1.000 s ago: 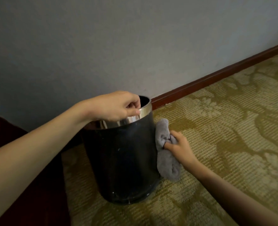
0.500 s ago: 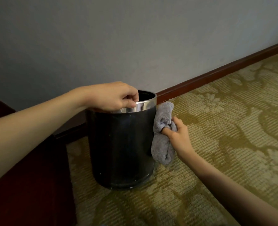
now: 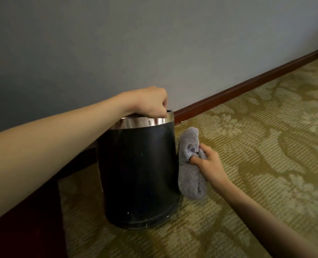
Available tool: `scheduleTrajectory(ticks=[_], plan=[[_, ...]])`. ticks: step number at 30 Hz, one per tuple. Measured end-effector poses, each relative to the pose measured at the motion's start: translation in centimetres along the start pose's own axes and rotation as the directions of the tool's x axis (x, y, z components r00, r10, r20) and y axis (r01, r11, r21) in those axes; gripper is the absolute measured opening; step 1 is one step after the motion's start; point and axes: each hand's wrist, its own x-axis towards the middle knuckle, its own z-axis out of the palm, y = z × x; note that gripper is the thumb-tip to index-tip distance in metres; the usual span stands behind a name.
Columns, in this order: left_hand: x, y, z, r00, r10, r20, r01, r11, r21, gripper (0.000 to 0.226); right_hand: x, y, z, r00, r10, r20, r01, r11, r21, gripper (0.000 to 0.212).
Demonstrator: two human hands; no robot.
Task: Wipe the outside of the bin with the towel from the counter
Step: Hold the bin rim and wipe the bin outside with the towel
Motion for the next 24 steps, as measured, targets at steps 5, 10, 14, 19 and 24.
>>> scheduleTrajectory(ticks=[5, 10, 14, 19, 24], plan=[[2.3, 0.9, -0.1, 0.998, -0.050, 0.027, 0.051, 0.997, -0.057, 0.008, 0.8, -1.2, -2.2, 0.988, -0.073, -0.138, 0.075, 0.997, 0.007, 0.026], [3.9, 1.5, 0.4, 0.992, -0.127, 0.020, 0.129, 0.976, -0.176, 0.024, 1.1, -1.5, -3.7, 0.980, -0.103, -0.168, 0.109, 0.994, 0.031, 0.032], [4.8, 1.8, 1.1, 0.985, -0.174, -0.010, 0.168, 0.964, -0.209, 0.036, 0.9, -1.3, -4.6, 0.986, -0.064, -0.157, 0.086, 0.987, 0.134, 0.034], [5.0, 1.6, 1.4, 0.973, -0.232, 0.002, 0.217, 0.909, -0.356, 0.037, 0.7, -0.7, -5.2, 0.991, -0.033, -0.128, 0.070, 0.950, 0.304, 0.035], [5.1, 1.0, 1.7, 0.926, -0.378, 0.015, 0.336, 0.804, -0.490, 0.025, 0.7, -0.3, -4.9, 0.993, -0.013, -0.115, 0.050, 0.946, 0.321, 0.036]])
